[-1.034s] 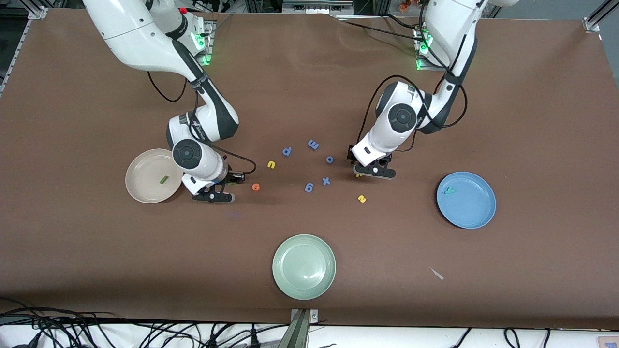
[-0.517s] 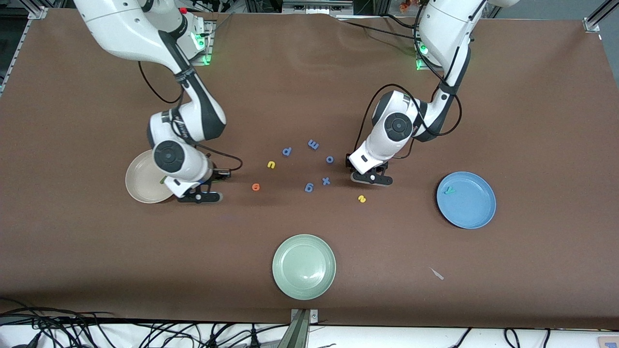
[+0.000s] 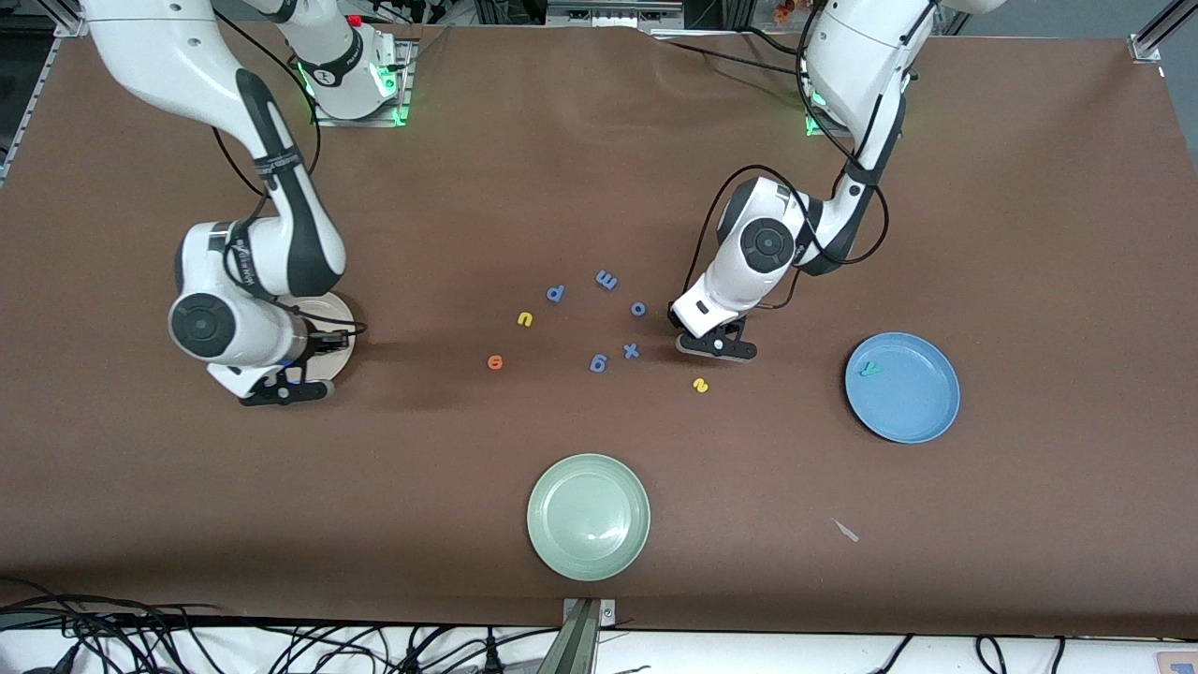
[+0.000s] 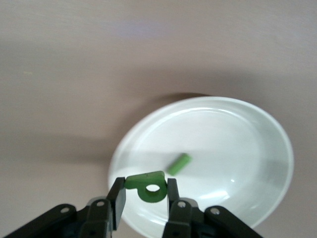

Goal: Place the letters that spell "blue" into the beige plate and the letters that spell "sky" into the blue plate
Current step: 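Carry the green d to the white plate while the left gripper grasps yellow k, then place the yellow k on the blue plate while the right gripper releases d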

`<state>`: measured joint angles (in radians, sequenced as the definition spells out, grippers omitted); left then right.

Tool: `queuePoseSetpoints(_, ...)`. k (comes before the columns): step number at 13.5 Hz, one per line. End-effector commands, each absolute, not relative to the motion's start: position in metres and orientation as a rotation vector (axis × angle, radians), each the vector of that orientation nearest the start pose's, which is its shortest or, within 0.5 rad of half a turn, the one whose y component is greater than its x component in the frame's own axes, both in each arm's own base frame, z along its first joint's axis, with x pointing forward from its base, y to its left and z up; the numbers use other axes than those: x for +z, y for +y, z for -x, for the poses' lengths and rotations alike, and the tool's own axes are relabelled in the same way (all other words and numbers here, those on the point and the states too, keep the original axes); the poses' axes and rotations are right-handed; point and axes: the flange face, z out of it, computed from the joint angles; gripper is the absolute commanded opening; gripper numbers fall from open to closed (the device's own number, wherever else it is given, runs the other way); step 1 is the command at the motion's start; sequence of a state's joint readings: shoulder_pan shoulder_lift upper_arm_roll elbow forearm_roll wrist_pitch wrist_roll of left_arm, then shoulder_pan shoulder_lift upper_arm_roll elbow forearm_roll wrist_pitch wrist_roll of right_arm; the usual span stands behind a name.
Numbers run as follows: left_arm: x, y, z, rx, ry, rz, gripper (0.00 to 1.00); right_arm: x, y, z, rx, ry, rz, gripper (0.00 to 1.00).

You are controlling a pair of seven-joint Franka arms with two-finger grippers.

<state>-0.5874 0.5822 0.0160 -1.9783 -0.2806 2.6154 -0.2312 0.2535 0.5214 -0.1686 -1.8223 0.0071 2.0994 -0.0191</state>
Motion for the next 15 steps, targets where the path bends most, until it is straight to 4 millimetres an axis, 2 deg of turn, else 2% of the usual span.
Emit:
queuePoseSetpoints(1, 0.184, -0.314, -0.531, -0.055, 0.248, 3.272, 0.00, 0.231, 0.031, -0.619, 0.405, -0.201, 3.173, 1.00)
queuePoseSetpoints(3, 0.213, -0.259, -0.559, -0.113, 0.232, 3.282, 0.00, 0.236, 0.045, -0.618, 0.392, -0.217, 3.168, 1.00)
queuePoseSetpoints(4, 0.224, -0.214, -0.574, -0.094, 0.218, 3.283, 0.00, 0.239, 0.048, -0.619, 0.384, -0.187, 3.171, 1.00)
queuePoseSetpoints(5, 0.234, -0.181, -0.582, -0.078, 0.272, 3.280, 0.00, 0.239, 0.058, -0.618, 0.379, -0.180, 3.168, 1.00)
queuePoseSetpoints(6, 0.243, -0.136, -0.592, -0.075, 0.304, 3.278, 0.00, 0.242, 0.073, -0.618, 0.369, -0.170, 3.163, 1.00)
queuePoseSetpoints(8, 0.247, -0.071, -0.600, -0.071, 0.424, 3.265, 0.00, 0.246, 0.107, -0.615, 0.354, -0.069, 3.159, 1.00)
queuePoseSetpoints(10, 0.242, -0.026, -0.599, -0.059, 0.427, 3.243, 0.02, 0.244, 0.135, -0.611, 0.343, -0.020, 3.150, 1.00)
queuePoseSetpoints(11, 0.242, -0.008, -0.600, -0.044, 0.489, 3.173, 0.02, 0.245, 0.154, -0.608, 0.332, 0.053, 3.144, 1.00)
queuePoseSetpoints(13, 0.237, 0.003, -0.602, -0.023, 0.581, 3.071, 0.02, 0.247, 0.197, -0.605, 0.301, 0.172, 3.122, 1.00)
queuePoseSetpoints(14, 0.233, 0.008, -0.602, -0.021, 0.573, 3.065, 0.17, 0.244, 0.216, -0.605, 0.296, 0.213, 3.109, 1.00)
queuePoseSetpoints(15, 0.233, 0.008, -0.602, -0.023, 0.574, 3.063, 0.56, 0.239, 0.227, -0.605, 0.299, 0.249, 3.102, 1.00)
